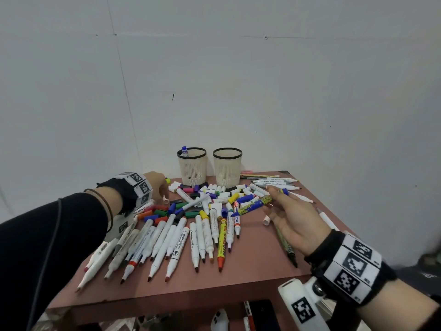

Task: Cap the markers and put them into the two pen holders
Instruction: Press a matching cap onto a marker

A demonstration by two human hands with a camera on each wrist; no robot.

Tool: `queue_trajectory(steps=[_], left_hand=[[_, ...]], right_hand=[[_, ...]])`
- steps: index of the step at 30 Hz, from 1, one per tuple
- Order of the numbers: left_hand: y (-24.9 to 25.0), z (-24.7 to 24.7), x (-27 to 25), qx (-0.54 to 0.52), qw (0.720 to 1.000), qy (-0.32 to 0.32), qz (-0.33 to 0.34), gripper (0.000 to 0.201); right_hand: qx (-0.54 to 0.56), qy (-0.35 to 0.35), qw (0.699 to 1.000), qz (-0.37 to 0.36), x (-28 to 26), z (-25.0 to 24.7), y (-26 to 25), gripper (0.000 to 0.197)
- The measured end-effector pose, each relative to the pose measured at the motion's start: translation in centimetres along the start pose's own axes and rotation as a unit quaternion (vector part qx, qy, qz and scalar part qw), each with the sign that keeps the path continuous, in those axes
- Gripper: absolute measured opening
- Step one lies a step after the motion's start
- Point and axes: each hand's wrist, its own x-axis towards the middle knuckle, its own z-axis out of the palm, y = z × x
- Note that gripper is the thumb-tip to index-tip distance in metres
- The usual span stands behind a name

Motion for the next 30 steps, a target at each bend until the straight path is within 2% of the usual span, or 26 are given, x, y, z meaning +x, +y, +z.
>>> queue_trajectory(steps=[5,9,14,22,24,27,30], left_hand=[[1.8,-0.5,0.7,-0.005,0.999,0.033,0.011,0.028],[3.1,-1.0,1.2,-0.017,0.998,0.064,0.018,0.026],[7.1,-1.4,1.2,-0.035,0.993,0.089,0.076,0.029],[14.0,-2.1,2.7,-0.025,0.982,0.028,0.184,0.038],[15.2,-2.1,3.2,-0.008,0.979,0.025,0.202,0.046],[16.7,-1.6,4.4,0.03,0.977,-0.015,0.211,0.057],[17.1,-1.0,5.3,0.06,0.977,-0.022,0.204,0.045]], right_hand=[[0.015,0.026,0.999,0.022,0.2,-0.6,0.0,0.007],[0.024,0.035,0.998,0.037,0.4,-1.1,0.0,0.017],[0.013,0.044,0.998,0.043,0.5,-1.4,-0.3,0.013],[0.026,0.039,0.998,0.047,1.2,-2.3,-1.5,0.006],[0.026,0.037,0.998,0.045,1.4,-2.7,-1.8,0.006],[0.029,0.032,0.998,0.046,1.6,-3.4,-1.8,0.009],[0.029,0.021,0.998,0.058,1.7,-3.9,-1.6,0.015]])
